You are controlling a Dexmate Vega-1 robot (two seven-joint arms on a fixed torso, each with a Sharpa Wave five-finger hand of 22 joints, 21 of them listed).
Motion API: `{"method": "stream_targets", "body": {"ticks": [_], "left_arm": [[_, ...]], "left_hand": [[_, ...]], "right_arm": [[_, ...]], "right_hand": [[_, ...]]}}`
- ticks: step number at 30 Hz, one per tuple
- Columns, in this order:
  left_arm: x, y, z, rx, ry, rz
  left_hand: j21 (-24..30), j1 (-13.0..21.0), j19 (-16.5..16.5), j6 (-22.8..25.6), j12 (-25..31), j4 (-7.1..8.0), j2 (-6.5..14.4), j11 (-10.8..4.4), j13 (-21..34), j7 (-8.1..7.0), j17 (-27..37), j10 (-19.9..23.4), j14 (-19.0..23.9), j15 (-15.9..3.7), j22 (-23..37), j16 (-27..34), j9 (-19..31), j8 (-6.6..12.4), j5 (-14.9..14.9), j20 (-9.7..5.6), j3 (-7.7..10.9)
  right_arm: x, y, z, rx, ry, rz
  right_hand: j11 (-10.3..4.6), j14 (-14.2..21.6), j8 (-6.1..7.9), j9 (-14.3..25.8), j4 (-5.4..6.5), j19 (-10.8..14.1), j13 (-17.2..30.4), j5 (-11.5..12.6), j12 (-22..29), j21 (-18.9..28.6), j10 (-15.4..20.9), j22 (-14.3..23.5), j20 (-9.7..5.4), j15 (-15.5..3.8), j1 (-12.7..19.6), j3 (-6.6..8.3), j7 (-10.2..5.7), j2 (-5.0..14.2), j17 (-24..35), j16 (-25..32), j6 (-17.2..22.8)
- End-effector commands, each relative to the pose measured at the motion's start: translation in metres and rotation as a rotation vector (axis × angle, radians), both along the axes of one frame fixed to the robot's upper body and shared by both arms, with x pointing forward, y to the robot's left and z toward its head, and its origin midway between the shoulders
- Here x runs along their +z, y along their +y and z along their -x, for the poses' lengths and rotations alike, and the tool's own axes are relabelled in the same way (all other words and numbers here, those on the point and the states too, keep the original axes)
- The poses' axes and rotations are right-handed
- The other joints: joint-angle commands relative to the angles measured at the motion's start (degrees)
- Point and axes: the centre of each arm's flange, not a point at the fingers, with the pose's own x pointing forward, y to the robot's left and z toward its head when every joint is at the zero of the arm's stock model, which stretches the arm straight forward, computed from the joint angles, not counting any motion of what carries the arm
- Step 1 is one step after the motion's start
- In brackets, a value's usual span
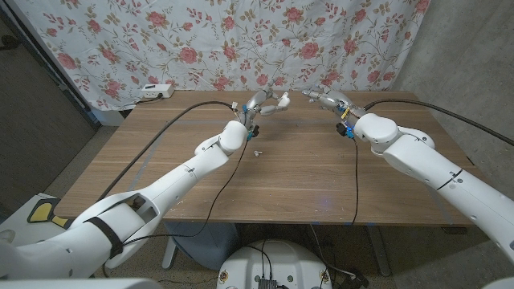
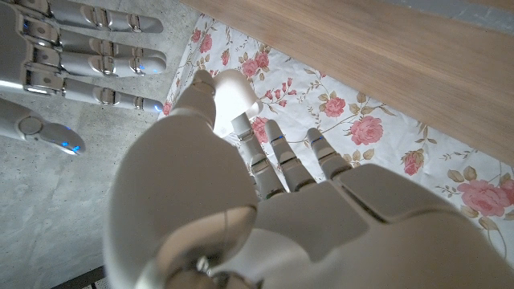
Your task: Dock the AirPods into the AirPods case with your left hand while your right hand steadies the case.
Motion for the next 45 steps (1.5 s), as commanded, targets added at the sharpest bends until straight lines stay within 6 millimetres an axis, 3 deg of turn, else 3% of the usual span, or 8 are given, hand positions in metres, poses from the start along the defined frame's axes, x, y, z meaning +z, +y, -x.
{"method": "stream_targets", "body": {"ticks": [1, 15, 22, 29, 32, 45], "left_arm": [[0.001, -0.007, 0.001, -0.028, -0.005, 0.004], [-0.002, -0.010, 0.000, -0.048, 0.011, 0.011], [-0.001, -0.012, 0.000, -0.056, 0.009, 0.020], [-0.003, -0.014, -0.005, -0.102, 0.043, 0.061], [0.000, -0.016, 0.000, -0.019, -0.017, -0.036], [-0.002, -0.017, -0.006, -0.066, 0.019, 0.014]], "left_hand": [[-0.10, 2.17, 0.04, 0.47, 0.30, 0.58, 2.52, -1.00, 0.16, -0.34, 0.18, 0.80, -0.14, -1.58, 0.08, -0.16, -0.05, -0.07, -0.16, 0.00, 0.82], [-0.13, 2.21, 0.06, 0.85, 0.20, 0.50, 2.52, -1.02, 0.22, -0.41, 0.28, 0.78, -0.07, -1.60, -0.02, -0.21, -0.10, -0.05, -0.48, 0.02, 0.97], [-0.14, 2.15, 0.09, 0.92, 0.19, 0.52, 2.54, -0.99, 0.27, -0.40, 0.35, 0.85, -0.07, -1.59, -0.07, -0.23, -0.12, -0.09, -0.65, 0.13, 1.01], [-0.16, 2.18, 0.10, 1.01, 0.13, 0.48, 2.55, -1.01, 0.30, -0.34, 0.37, 0.82, -0.03, -1.55, -0.11, -0.29, -0.14, -0.12, -0.77, 0.18, 1.12], [-0.15, 2.22, 0.14, 1.07, 0.11, 0.43, 2.52, -1.03, 0.32, -0.40, 0.42, 0.82, -0.03, -1.60, -0.13, -0.28, -0.15, -0.12, -0.83, 0.18, 1.14], [-0.16, 2.25, 0.17, 1.29, 0.12, 0.37, 2.48, -1.01, 0.42, -0.39, 0.56, 0.95, 0.05, -1.64, -0.18, -0.25, -0.17, -0.14, -1.00, 0.19, 1.20]], "right_arm": [[0.019, 0.013, 0.005, -0.046, -0.007, 0.068], [0.028, 0.028, -0.001, -0.079, -0.007, 0.117], [0.029, 0.035, -0.004, -0.118, -0.008, 0.144], [0.030, 0.043, -0.005, -0.203, -0.027, 0.192], [0.031, 0.045, -0.007, -0.196, -0.030, 0.197], [0.032, 0.054, -0.009, -0.200, -0.042, 0.214]], "right_hand": [[-0.20, 1.52, 0.32, 0.20, -0.13, 1.29, -0.04, 0.02, 0.72, 0.37, 1.88, 0.16, 0.08, -0.17, 1.43, 0.60, 0.66, -0.13, -0.04, 0.67, -2.36], [-1.17, 1.39, 0.32, 0.18, -0.57, 2.39, -0.37, 0.41, 0.22, 0.25, 2.58, 0.12, -0.32, -0.71, 4.81, 2.06, 0.68, 0.43, -0.06, 0.29, -2.79], [-1.26, 3.51, 0.50, 0.16, -0.51, 3.57, -0.61, 0.37, 0.67, 0.24, 5.57, 0.11, -0.70, -1.64, 7.30, 2.79, 0.92, -0.08, -0.10, 0.79, -2.42], [-1.43, 6.25, 0.83, 0.15, -0.02, 5.06, -0.74, 0.18, 1.30, 0.35, 8.98, 0.12, -1.14, -2.71, 8.45, 2.99, 1.30, -0.54, -0.07, 1.57, -1.11], [-1.91, 8.02, 0.96, 0.14, 0.32, 5.85, -0.79, 0.04, 1.72, 0.38, 11.01, 0.12, -1.19, -3.58, 8.47, 2.82, 1.53, -0.91, -0.02, 2.12, -0.35], [-2.16, 9.01, 1.10, 0.14, 0.49, 6.63, -0.84, -0.03, 1.60, 0.34, 11.92, 0.12, -1.53, -3.96, 8.80, 2.81, 1.79, -1.11, 0.00, 2.34, 0.60]]}}
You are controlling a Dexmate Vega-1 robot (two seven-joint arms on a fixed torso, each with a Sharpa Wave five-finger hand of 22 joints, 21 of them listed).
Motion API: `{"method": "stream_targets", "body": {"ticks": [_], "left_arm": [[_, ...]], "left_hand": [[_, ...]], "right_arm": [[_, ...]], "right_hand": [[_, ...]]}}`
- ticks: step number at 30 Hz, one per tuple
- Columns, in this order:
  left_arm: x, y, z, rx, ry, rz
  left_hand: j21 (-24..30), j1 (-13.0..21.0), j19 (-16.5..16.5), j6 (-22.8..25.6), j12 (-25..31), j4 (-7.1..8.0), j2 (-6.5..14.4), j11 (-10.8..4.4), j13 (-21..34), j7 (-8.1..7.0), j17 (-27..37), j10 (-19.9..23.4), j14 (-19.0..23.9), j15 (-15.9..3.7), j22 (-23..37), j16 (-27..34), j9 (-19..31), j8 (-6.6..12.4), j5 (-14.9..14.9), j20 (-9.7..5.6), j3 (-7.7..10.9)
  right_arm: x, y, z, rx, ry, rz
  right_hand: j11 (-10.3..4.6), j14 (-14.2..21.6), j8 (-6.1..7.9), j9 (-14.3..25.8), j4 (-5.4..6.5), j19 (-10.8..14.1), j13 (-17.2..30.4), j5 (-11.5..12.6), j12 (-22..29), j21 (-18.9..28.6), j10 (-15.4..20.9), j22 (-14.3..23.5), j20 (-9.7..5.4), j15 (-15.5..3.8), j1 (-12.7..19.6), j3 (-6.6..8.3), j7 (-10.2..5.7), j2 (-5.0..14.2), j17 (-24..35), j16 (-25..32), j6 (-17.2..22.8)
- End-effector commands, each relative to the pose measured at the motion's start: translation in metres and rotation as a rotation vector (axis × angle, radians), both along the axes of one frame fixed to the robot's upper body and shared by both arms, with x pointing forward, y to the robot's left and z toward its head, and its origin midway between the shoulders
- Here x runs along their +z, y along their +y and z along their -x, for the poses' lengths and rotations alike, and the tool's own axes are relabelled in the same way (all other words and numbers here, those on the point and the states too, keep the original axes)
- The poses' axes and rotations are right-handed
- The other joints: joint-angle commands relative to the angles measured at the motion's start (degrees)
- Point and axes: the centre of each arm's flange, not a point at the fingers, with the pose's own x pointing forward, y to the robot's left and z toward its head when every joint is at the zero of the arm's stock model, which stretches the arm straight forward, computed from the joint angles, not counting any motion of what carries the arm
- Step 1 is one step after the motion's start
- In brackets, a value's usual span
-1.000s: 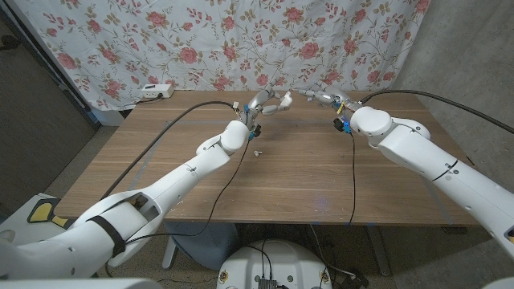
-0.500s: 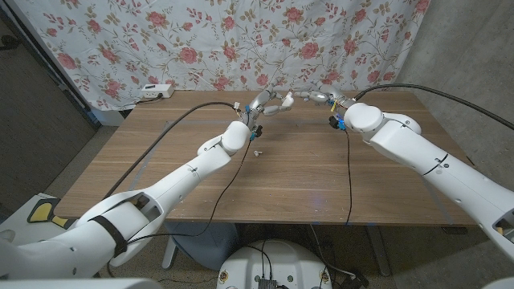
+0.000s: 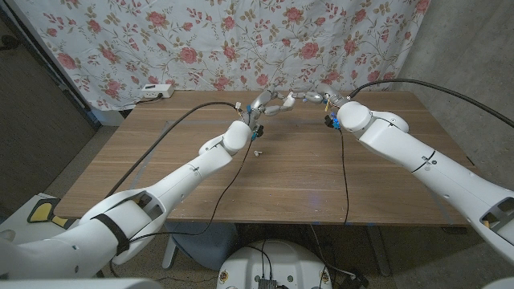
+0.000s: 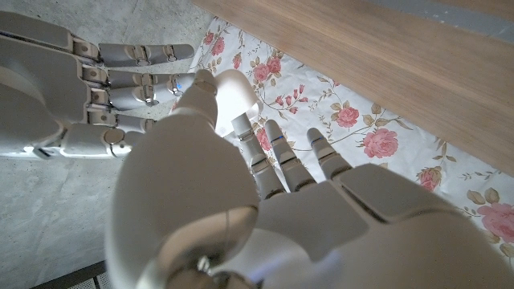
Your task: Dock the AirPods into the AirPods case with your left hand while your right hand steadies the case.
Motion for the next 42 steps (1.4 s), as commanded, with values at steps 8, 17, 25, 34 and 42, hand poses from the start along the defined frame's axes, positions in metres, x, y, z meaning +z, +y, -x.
{"method": "stream_targets", "body": {"ticks": [8, 17, 25, 34, 42], "left_arm": [[0.001, -0.004, -0.003, -0.010, -0.001, -0.003], [0.001, -0.004, -0.004, -0.017, 0.007, -0.005], [0.001, -0.004, -0.004, -0.015, -0.002, 0.007], [0.002, -0.002, -0.003, -0.025, -0.001, 0.002], [0.000, -0.008, -0.002, -0.033, 0.000, -0.002]], "left_hand": [[-0.18, 1.54, 0.19, 0.50, 0.22, 0.52, 2.04, -1.03, 0.30, 0.00, 0.38, 1.01, 0.12, -1.64, 0.06, -0.23, 0.07, -0.19, -0.03, 0.17, 1.05], [-0.18, 1.47, 0.23, 0.54, 0.21, 0.56, 2.06, -0.99, 0.37, 0.14, 0.45, 1.09, 0.11, -1.56, 0.03, -0.28, 0.06, -0.25, -0.13, 0.29, 1.12], [-0.20, 1.50, 0.24, 0.83, 0.17, 0.50, 2.04, -1.00, 0.44, 0.48, 0.54, 1.10, 0.18, -1.63, 0.00, -0.29, 0.05, -0.20, -0.20, 0.24, 1.20], [-0.21, 1.51, 0.24, 0.91, 0.10, 0.49, 2.06, -1.02, 0.49, 0.64, 0.60, 1.06, 0.15, -1.59, -0.02, -0.34, 0.04, -0.24, -0.25, 0.28, 1.28], [-0.22, 1.47, 0.25, 1.00, 0.05, 0.51, 2.08, -1.00, 0.52, 0.67, 0.63, 1.07, 0.17, -1.53, -0.03, -0.40, 0.03, -0.25, -0.28, 0.32, 1.36]], "right_arm": [[0.002, 0.016, -0.001, -0.016, -0.014, 0.038], [0.001, 0.026, -0.002, -0.010, -0.016, 0.059], [0.000, 0.035, -0.001, -0.015, -0.020, 0.076], [0.000, 0.042, 0.000, -0.020, -0.019, 0.102], [0.001, 0.046, 0.000, -0.021, -0.025, 0.106]], "right_hand": [[0.07, 0.76, 0.21, 0.12, 0.21, 0.68, 0.03, -0.01, 0.05, 0.25, 0.08, 0.12, -0.15, -0.03, 0.97, -0.01, 0.06, -0.23, 0.07, 0.42, 0.39], [0.15, 1.43, 0.18, 0.12, 0.16, 1.02, -0.01, -0.01, 0.03, 0.20, 0.79, 0.13, -0.56, -0.47, 1.52, 0.14, -0.01, -0.22, 0.10, 0.60, 0.64], [-0.39, 1.52, 0.23, 0.12, -0.09, 1.05, -0.04, 0.15, -0.29, 0.04, 0.78, 0.14, -1.16, -0.83, 2.76, 0.68, -0.48, 0.21, 0.12, 0.53, 1.05], [-0.75, 1.33, 0.20, 0.10, -0.32, 1.02, -0.06, 0.23, -0.76, -0.14, 0.49, 0.14, -1.61, -1.14, 4.26, 1.31, -0.98, 0.66, 0.15, 0.34, 1.35], [-1.47, 1.16, 0.20, 0.07, -0.38, 0.92, -0.05, 0.23, -1.01, -0.28, 0.57, 0.15, -2.21, -1.53, 5.45, 1.83, -1.62, 1.16, 0.18, 0.21, 1.65]]}}
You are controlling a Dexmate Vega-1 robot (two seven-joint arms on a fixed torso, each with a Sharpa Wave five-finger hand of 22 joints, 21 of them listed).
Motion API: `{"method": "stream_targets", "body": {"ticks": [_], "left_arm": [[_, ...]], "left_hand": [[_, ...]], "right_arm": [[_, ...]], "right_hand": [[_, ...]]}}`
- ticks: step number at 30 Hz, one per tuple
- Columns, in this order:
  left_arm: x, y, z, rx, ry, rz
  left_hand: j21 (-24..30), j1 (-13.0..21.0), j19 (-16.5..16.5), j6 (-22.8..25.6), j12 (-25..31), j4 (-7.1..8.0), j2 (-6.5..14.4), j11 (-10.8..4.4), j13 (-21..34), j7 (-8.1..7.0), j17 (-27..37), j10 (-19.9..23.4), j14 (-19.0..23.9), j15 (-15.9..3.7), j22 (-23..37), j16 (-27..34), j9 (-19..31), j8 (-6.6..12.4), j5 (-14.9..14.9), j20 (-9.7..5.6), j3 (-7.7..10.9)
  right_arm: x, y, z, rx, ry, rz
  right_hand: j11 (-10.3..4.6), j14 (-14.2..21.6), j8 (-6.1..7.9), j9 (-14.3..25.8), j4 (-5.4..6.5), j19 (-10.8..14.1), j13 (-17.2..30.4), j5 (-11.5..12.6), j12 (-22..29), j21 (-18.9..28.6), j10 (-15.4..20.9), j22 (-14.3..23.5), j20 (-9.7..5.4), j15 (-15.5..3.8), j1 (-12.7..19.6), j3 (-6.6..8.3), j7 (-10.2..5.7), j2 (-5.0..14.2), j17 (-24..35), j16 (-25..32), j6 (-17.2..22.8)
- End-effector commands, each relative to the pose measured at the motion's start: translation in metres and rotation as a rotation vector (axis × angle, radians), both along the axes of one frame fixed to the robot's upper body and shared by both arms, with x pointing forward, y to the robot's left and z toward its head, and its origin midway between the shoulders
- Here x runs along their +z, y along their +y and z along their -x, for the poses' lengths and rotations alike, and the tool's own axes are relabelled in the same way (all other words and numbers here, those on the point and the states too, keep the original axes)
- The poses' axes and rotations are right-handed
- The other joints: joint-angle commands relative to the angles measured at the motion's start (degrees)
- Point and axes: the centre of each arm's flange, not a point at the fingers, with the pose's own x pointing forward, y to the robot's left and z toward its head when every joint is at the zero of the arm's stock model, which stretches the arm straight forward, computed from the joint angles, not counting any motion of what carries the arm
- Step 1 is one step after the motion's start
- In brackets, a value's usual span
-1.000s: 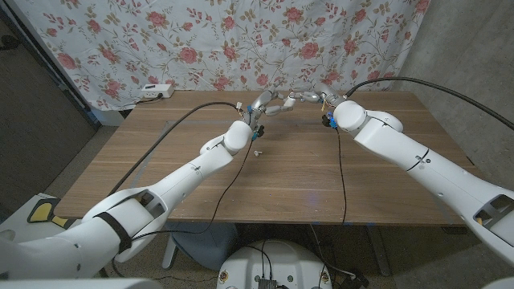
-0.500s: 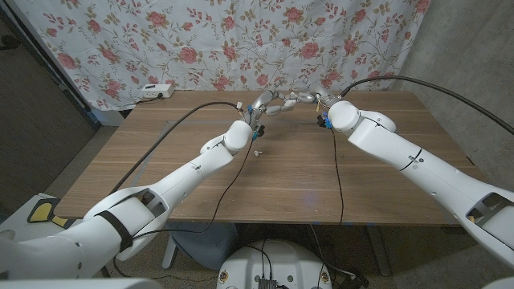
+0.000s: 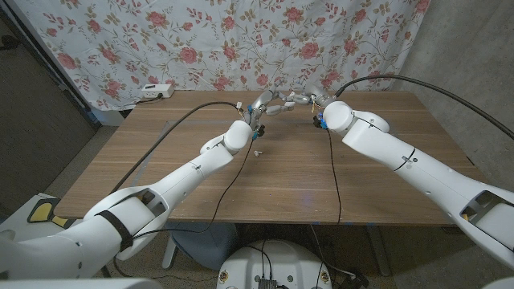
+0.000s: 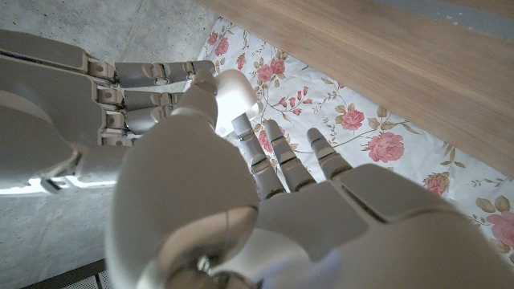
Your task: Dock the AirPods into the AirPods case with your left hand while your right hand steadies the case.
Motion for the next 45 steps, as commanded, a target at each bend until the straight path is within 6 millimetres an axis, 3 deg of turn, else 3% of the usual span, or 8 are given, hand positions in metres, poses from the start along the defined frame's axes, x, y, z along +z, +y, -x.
{"method": "stream_targets", "body": {"ticks": [1, 5, 12, 15, 26, 35, 38, 45], "left_arm": [[-0.001, -0.004, 0.001, -0.015, 0.004, -0.002], [-0.001, -0.005, 0.002, -0.016, 0.001, -0.008], [-0.001, -0.006, 0.004, -0.019, -0.002, -0.012], [-0.001, -0.007, 0.005, -0.022, -0.007, -0.007], [-0.004, -0.006, 0.008, -0.022, -0.007, 0.008], [-0.005, -0.007, 0.008, -0.018, -0.007, 0.010], [-0.005, -0.007, 0.008, -0.021, -0.004, 0.009], [-0.006, -0.008, 0.009, -0.027, -0.001, 0.012]], "left_hand": [[-0.10, 1.51, 0.27, 0.39, -0.01, 0.67, 2.04, -1.00, 0.30, 0.00, 0.09, 1.08, 0.17, -1.56, -0.05, -0.40, 0.02, -0.25, 0.21, 0.27, 1.19], [-0.11, 1.44, 0.25, 0.33, -0.05, 0.72, 2.05, -1.00, 0.31, 0.10, 0.13, 1.07, 0.17, -1.51, -0.06, -0.41, 0.01, -0.31, 0.18, 0.35, 1.20], [-0.13, 1.46, 0.23, 0.37, -0.12, 0.67, 2.03, -1.03, 0.35, 0.03, 0.15, 1.02, 0.18, -1.52, -0.07, -0.48, 0.01, -0.33, 0.15, 0.30, 1.29], [-0.14, 1.45, 0.23, 0.35, -0.15, 0.68, 2.05, -1.03, 0.36, 0.08, 0.22, 1.02, 0.13, -1.56, -0.07, -0.47, 0.01, -0.36, 0.13, 0.36, 1.30], [-0.15, 1.40, 0.27, 0.46, -0.24, 0.69, 2.07, -1.05, 0.43, 0.11, 0.27, 0.99, 0.20, -1.48, -0.09, -0.55, 0.00, -0.38, 0.10, 0.35, 1.42], [-0.17, 1.31, 0.27, 0.49, -0.27, 0.71, 2.00, -1.05, 0.51, 0.05, 0.32, 1.02, 0.29, -1.42, -0.10, -0.58, 0.00, -0.42, 0.06, 0.26, 1.44], [-0.16, 1.32, 0.31, 0.54, -0.27, 0.69, 1.98, -1.05, 0.54, 0.05, 0.34, 1.04, 0.28, -1.47, -0.11, -0.59, -0.01, -0.41, 0.06, 0.26, 1.46], [-0.17, 1.32, 0.31, 0.57, -0.28, 0.66, 1.97, -1.04, 0.59, 0.02, 0.39, 1.07, 0.28, -1.53, -0.11, -0.63, -0.01, -0.43, 0.06, 0.25, 1.51]], "right_arm": [[0.001, 0.008, 0.001, -0.006, -0.009, 0.017], [-0.001, 0.009, 0.001, -0.012, -0.021, 0.009], [-0.003, 0.010, 0.002, -0.036, -0.050, -0.013], [-0.005, 0.011, 0.002, -0.040, -0.056, -0.008], [-0.009, 0.013, 0.000, -0.050, -0.046, 0.002], [-0.011, 0.012, 0.002, -0.071, -0.069, -0.003], [-0.012, 0.012, 0.002, -0.074, -0.075, -0.002], [-0.015, 0.011, 0.002, -0.084, -0.080, -0.024]], "right_hand": [[-0.58, 0.02, 0.20, 0.06, -0.08, 0.03, 0.27, 0.23, -0.14, -0.23, 0.07, 0.15, -0.51, -0.65, 1.11, 0.62, -0.47, 0.21, 0.20, -0.24, -0.11], [-0.97, 0.66, 0.25, 0.05, -0.04, 0.25, 0.30, 0.16, -0.05, -0.20, 0.77, 0.15, -0.69, -1.02, 1.69, 0.84, -0.55, 0.42, 0.23, -0.03, 0.24], [-6.11, 3.35, 0.93, -0.02, 0.38, 2.24, 0.31, -0.24, 0.52, 0.13, 5.05, 0.16, -2.51, -3.00, 3.50, 1.11, -2.33, 0.67, 0.31, 0.85, 3.83], [-6.89, 4.16, 1.06, -0.04, 0.50, 2.94, 0.30, -0.32, 0.55, 0.27, 5.88, 0.17, -3.10, -3.69, 3.78, 1.10, -2.46, 0.80, 0.34, 1.15, 4.73], [-5.95, 5.76, 0.89, -0.05, 0.05, 5.15, 0.20, -0.38, 0.33, 0.52, 8.08, 0.17, -2.46, -3.81, 6.01, 1.17, -1.28, 0.11, 0.17, 1.47, 6.30], [-8.08, 7.13, 1.31, -0.04, -0.38, 6.66, 0.71, -0.15, 0.69, 0.49, 10.36, 0.20, -4.54, -5.82, 10.20, 2.16, -3.07, 0.39, 0.18, 1.66, 9.26], [-7.31, 7.12, 1.24, -0.03, -0.23, 6.87, 1.01, -0.16, 0.84, 0.46, 10.55, 0.22, -5.02, -6.04, 10.88, 2.29, -2.93, 0.65, 0.28, 1.62, 9.53], [-8.82, 7.97, 1.26, -0.01, -0.03, 7.88, 2.15, -0.18, 2.11, 0.51, 12.15, 0.27, -6.60, -7.61, 12.94, 2.58, -2.99, 1.36, 0.66, 1.78, 11.02]]}}
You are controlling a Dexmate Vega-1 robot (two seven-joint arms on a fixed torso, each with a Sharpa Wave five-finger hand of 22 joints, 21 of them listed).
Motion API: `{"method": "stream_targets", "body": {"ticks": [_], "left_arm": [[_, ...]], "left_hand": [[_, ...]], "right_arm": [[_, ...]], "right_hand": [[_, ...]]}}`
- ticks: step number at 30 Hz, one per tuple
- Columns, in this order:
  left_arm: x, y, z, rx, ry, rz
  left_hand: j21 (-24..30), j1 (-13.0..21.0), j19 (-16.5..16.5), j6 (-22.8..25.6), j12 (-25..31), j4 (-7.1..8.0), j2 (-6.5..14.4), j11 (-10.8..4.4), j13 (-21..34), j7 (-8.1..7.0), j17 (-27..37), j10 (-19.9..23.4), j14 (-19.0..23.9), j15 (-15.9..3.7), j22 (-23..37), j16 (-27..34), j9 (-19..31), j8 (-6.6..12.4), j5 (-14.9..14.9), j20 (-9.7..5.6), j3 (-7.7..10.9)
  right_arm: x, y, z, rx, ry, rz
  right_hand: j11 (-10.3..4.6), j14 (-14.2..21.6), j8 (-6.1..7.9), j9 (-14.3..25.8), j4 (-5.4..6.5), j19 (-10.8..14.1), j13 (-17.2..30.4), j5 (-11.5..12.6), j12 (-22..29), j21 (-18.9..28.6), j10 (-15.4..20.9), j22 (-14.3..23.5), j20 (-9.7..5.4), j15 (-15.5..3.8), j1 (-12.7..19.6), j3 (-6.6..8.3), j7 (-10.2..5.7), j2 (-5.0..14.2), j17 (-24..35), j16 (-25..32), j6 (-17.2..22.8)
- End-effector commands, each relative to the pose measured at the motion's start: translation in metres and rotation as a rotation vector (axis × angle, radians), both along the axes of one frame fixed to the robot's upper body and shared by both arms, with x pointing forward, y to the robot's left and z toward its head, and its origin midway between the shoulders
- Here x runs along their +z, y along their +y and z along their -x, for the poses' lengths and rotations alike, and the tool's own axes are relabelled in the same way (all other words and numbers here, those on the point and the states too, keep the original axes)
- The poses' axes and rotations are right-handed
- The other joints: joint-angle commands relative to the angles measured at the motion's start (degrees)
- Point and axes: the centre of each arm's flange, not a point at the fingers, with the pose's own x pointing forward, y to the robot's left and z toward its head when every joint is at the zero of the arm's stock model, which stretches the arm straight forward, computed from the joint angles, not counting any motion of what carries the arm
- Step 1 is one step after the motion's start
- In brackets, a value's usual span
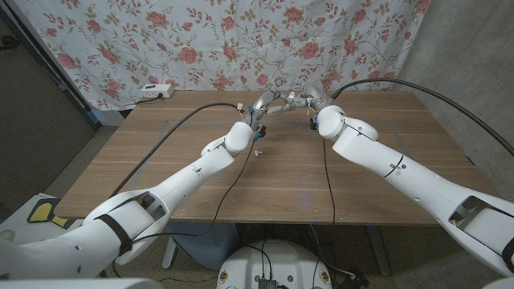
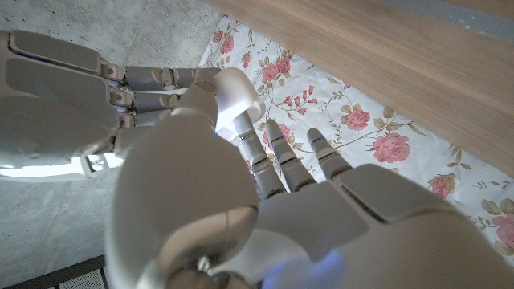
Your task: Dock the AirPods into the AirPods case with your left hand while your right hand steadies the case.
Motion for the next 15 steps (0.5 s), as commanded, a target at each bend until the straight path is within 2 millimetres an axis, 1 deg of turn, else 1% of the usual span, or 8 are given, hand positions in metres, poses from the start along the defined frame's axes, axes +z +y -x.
{"method": "stream_targets", "body": {"ticks": [1, 4, 5, 6, 8, 9, 10, 15], "left_arm": [[-0.0021, -0.0007, 0.0009, 0.001, 0.003, 0.005], [-0.0026, -0.0011, 0.0014, 0.005, 0.001, 0.004], [-0.0025, -0.0010, 0.0010, -0.003, 0.006, 0.005], [-0.0025, -0.0010, 0.0010, -0.004, 0.006, 0.005], [-0.0029, -0.0013, 0.0015, 0.000, 0.005, 0.008], [-0.0033, -0.0015, 0.0015, -0.002, 0.006, 0.011], [-0.0034, -0.0017, 0.0016, 0.002, 0.003, 0.006], [-0.0043, -0.0021, 0.0018, -0.001, 0.005, 0.014]], "left_hand": [[-0.18, 1.36, 0.30, 0.26, -0.28, 0.83, 1.90, -1.07, 0.20, -0.26, 0.12, 1.07, 0.30, -1.48, 0.17, 0.03, -0.01, -0.03, 0.23, 0.28, 1.36], [-0.17, 1.35, 0.33, 0.28, -0.29, 0.82, 1.90, -1.06, 0.23, -0.31, 0.12, 1.08, 0.31, -1.51, 0.17, 0.00, -0.01, -0.03, 0.23, 0.27, 1.39], [-0.17, 1.37, 0.33, 0.28, -0.30, 0.79, 1.86, -1.07, 0.23, -0.29, 0.14, 1.07, 0.30, -1.54, 0.17, 0.00, -0.01, -0.04, 0.23, 0.23, 1.38], [-0.18, 1.34, 0.33, 0.26, -0.30, 0.81, 1.86, -1.07, 0.24, -0.24, 0.15, 1.07, 0.32, -1.50, 0.17, 0.01, -0.01, -0.05, 0.22, 0.29, 1.38], [-0.17, 1.36, 0.34, 0.27, -0.31, 0.79, 1.86, -1.08, 0.25, -0.27, 0.16, 1.07, 0.33, -1.52, 0.17, 0.00, -0.01, -0.05, 0.23, 0.27, 1.40], [-0.17, 1.37, 0.34, 0.28, -0.31, 0.79, 1.87, -1.07, 0.26, -0.28, 0.17, 1.08, 0.33, -1.55, 0.17, 0.00, -0.01, -0.05, 0.23, 0.26, 1.41], [-0.17, 1.33, 0.35, 0.30, -0.31, 0.81, 1.87, -1.07, 0.27, -0.26, 0.19, 1.08, 0.34, -1.52, 0.17, 0.01, -0.01, -0.05, 0.22, 0.30, 1.39], [-0.18, 1.39, 0.36, 0.29, -0.32, 0.76, 1.84, -1.08, 0.30, -0.29, 0.20, 1.09, 0.36, -1.56, 0.16, -0.01, -0.01, -0.06, 0.23, 0.34, 1.44]], "right_arm": [[-0.0032, -0.0017, 0.0005, -0.021, -0.019, -0.024], [-0.0046, -0.0026, 0.0007, -0.020, -0.032, -0.035], [-0.0050, -0.0028, 0.0008, -0.023, -0.039, -0.038], [-0.0050, -0.0028, 0.0008, -0.023, -0.039, -0.038], [-0.0067, -0.0041, 0.0013, -0.028, -0.053, -0.066], [-0.0073, -0.0046, 0.0014, -0.026, -0.060, -0.076], [-0.0075, -0.0051, 0.0012, -0.023, -0.057, -0.078], [-0.0094, -0.0067, 0.0007, -0.012, -0.062, -0.093]], "right_hand": [[-4.37, 0.82, 0.19, -0.01, 0.01, 0.45, 0.74, 0.10, 0.94, 0.44, 4.70, 0.27, -1.14, -6.22, 1.68, 0.54, -0.23, 0.34, 0.42, 0.30, 1.03], [-4.90, 1.98, 0.26, -0.01, -0.09, 1.05, 1.43, 0.16, 1.97, 0.51, 6.00, 0.29, -1.88, -7.08, 3.13, 0.80, -0.62, 0.82, 0.60, 0.63, 2.05], [-5.47, 2.49, 0.29, -0.01, -0.18, 1.26, 1.80, 0.23, 2.61, 0.50, 6.89, 0.29, -2.33, -7.23, 4.06, 1.03, -0.72, 1.21, 0.70, 0.79, 2.57], [-5.72, 3.02, 0.41, -0.01, -0.36, 1.48, 2.13, 0.34, 3.04, 0.50, 7.35, 0.29, -2.58, -7.39, 5.18, 1.34, -0.92, 1.59, 0.79, 0.95, 3.32], [-6.39, 3.88, 0.51, -0.01, -0.35, 2.15, 2.60, 0.38, 3.83, 0.65, 8.45, 0.30, -2.83, -7.60, 6.23, 1.48, -0.96, 1.90, 0.96, 1.29, 4.16], [-6.65, 4.43, 0.49, -0.01, -0.30, 2.26, 2.89, 0.41, 4.35, 0.63, 9.19, 0.31, -2.90, -7.92, 6.79, 1.54, -1.10, 2.14, 1.09, 1.53, 4.48], [-6.85, 5.10, 0.42, -0.02, -0.25, 2.58, 3.51, 0.46, 5.55, 0.64, 10.94, 0.33, -3.22, -8.33, 7.88, 1.58, -1.23, 2.52, 1.35, 1.87, 5.08], [-7.01, 5.74, 0.57, -0.01, -0.21, 2.98, 4.11, 0.48, 6.29, 0.68, 11.53, 0.34, -3.45, -8.96, 8.83, 1.52, -1.47, 2.76, 1.62, 2.21, 6.22]]}}
